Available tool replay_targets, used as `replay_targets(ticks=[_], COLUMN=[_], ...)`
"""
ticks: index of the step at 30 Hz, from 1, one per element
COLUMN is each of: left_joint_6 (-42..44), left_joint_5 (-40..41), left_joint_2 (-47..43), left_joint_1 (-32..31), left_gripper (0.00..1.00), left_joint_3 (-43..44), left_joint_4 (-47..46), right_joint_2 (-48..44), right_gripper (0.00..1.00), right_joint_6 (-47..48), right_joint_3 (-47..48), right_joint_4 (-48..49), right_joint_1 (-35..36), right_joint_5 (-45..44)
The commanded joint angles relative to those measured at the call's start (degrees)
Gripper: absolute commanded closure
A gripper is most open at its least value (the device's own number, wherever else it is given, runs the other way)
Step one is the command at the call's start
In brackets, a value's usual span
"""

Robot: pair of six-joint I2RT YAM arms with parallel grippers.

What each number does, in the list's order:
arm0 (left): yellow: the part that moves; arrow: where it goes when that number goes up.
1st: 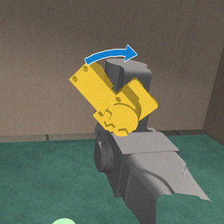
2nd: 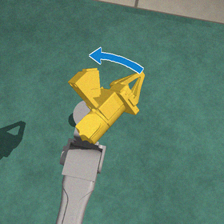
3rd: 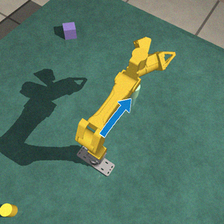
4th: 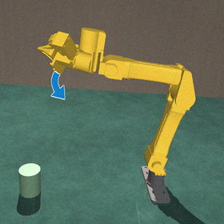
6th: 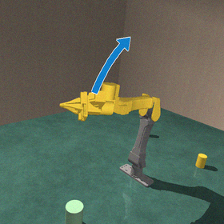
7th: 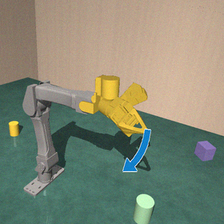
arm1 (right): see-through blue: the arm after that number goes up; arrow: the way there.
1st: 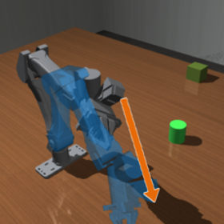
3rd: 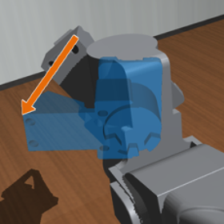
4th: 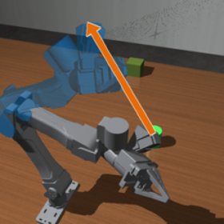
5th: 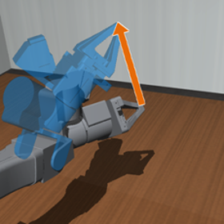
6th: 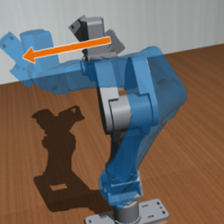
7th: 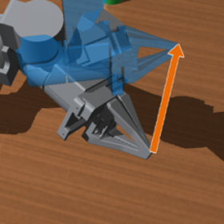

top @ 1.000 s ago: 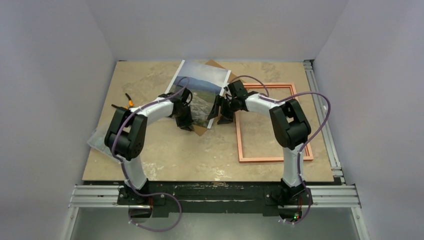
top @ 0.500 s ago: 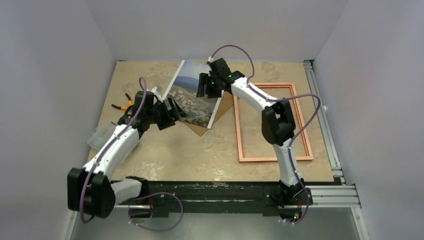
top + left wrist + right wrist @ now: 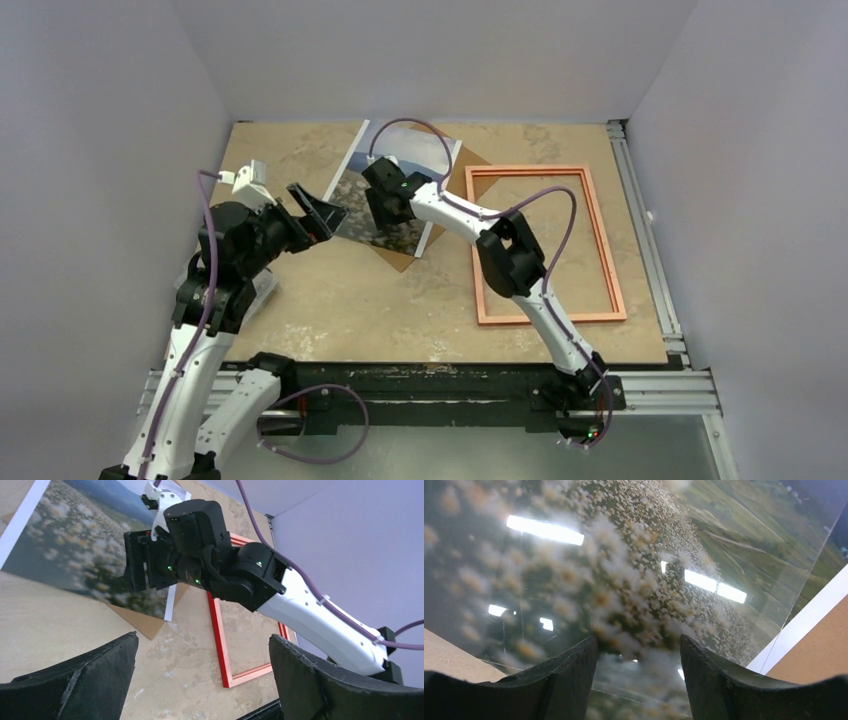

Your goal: Put the photo into the frame

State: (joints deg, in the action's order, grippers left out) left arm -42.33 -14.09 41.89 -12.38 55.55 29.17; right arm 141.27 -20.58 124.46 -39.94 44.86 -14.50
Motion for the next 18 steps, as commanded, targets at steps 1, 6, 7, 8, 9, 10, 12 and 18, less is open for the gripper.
replay_targets(ticks=[1, 6, 7, 8, 9, 10, 12, 18], left_joint_6=[0.91, 0.1, -0.13, -0.43, -0.68, -0.92, -1.55, -1.9], left_joint_5=[4.24, 7.56, 8.04, 8.24, 8.19, 8.09, 7.61, 6.67], left_joint_2=[-0.05, 0.21, 0.56, 0.9, 1.45, 1.96, 2.88, 6.58], left_joint_1=[0.25, 0.25, 0.25, 0.25, 0.25, 0.25, 0.25, 0.25], left_gripper=[0.0, 0.0, 0.0, 0.0, 0.0, 0.0, 0.0, 0.01], left_joint_3=[1.31, 0.9, 0.98, 0.82, 0.63, 0.43, -0.57, -2.63], left_joint_4=[4.04, 6.98, 7.83, 8.46, 8.96, 9.67, 9.97, 11.81], right_joint_2=[-2.9, -8.37, -9.52, -10.07, -11.15, -12.05, -14.13, -20.07], right_gripper=[0.38, 0.39, 0.39, 0.39, 0.39, 0.39, 0.39, 0.39], right_joint_6=[0.8, -1.94, -2.36, -2.46, -2.59, -2.66, -2.62, -2.71], right_joint_3=[-7.49, -21.22, -23.53, -25.56, -27.69, -29.75, -33.66, -41.25], right_joint_4=[-1.84, -0.47, -0.74, -0.68, -0.85, -0.76, -0.13, 1.26], right_joint_1=[0.76, 0.81, 0.96, 1.16, 1.38, 1.69, 1.79, 1.88], right_joint_5=[0.7, 8.72, 9.85, 10.68, 11.04, 11.11, 11.43, 13.27])
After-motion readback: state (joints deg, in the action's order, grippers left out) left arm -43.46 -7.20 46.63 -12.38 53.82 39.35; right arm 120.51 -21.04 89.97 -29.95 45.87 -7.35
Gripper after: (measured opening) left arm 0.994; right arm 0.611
